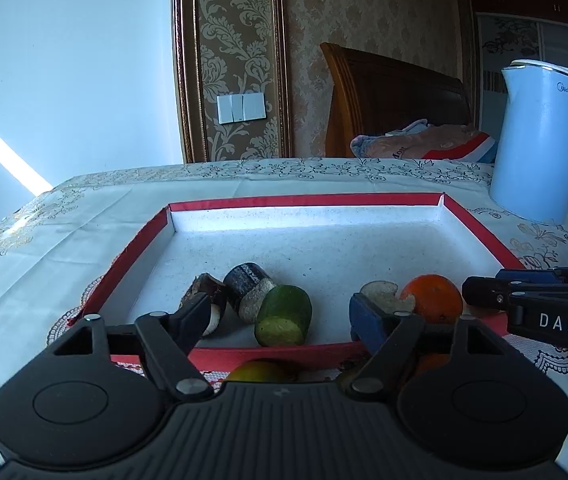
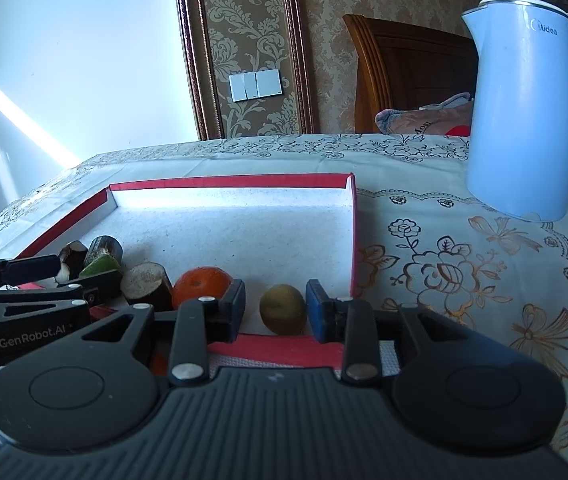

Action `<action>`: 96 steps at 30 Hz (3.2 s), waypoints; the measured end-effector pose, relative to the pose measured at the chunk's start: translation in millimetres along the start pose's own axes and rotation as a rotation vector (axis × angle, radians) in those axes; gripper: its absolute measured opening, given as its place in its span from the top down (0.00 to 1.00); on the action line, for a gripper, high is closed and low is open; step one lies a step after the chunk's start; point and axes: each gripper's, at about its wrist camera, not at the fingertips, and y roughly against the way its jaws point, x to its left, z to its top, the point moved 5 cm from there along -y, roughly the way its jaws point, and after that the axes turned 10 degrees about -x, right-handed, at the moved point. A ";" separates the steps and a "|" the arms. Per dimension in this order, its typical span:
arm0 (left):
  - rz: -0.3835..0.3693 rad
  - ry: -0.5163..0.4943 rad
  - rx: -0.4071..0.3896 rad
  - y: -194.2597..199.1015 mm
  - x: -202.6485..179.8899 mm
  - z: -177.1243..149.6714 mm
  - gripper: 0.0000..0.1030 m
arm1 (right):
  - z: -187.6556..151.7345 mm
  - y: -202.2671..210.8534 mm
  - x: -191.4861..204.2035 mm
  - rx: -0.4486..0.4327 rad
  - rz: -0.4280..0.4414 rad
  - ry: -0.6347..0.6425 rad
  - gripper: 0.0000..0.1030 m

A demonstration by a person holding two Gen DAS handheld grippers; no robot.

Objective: Organize fruits
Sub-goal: 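Open left gripper releasing cucumber piece while right gripper releases round fruit in tray, then withdraw both grippers from the tray toward the fruits beside it, then lower right gripper onto tangerine while left gripper lowers onto brown kiwi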

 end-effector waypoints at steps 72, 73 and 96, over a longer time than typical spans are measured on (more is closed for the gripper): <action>0.105 0.254 0.003 57.7 97.0 -19.4 0.20 | -24.4 45.9 65.8 0.093 0.230 0.146 0.54; 0.105 0.254 0.005 57.3 96.8 -19.4 0.20 | -25.0 44.6 66.7 0.100 0.224 0.153 0.54; 0.053 0.247 0.017 60.4 91.3 -21.5 0.20 | -23.4 35.9 55.2 0.117 0.187 0.106 0.61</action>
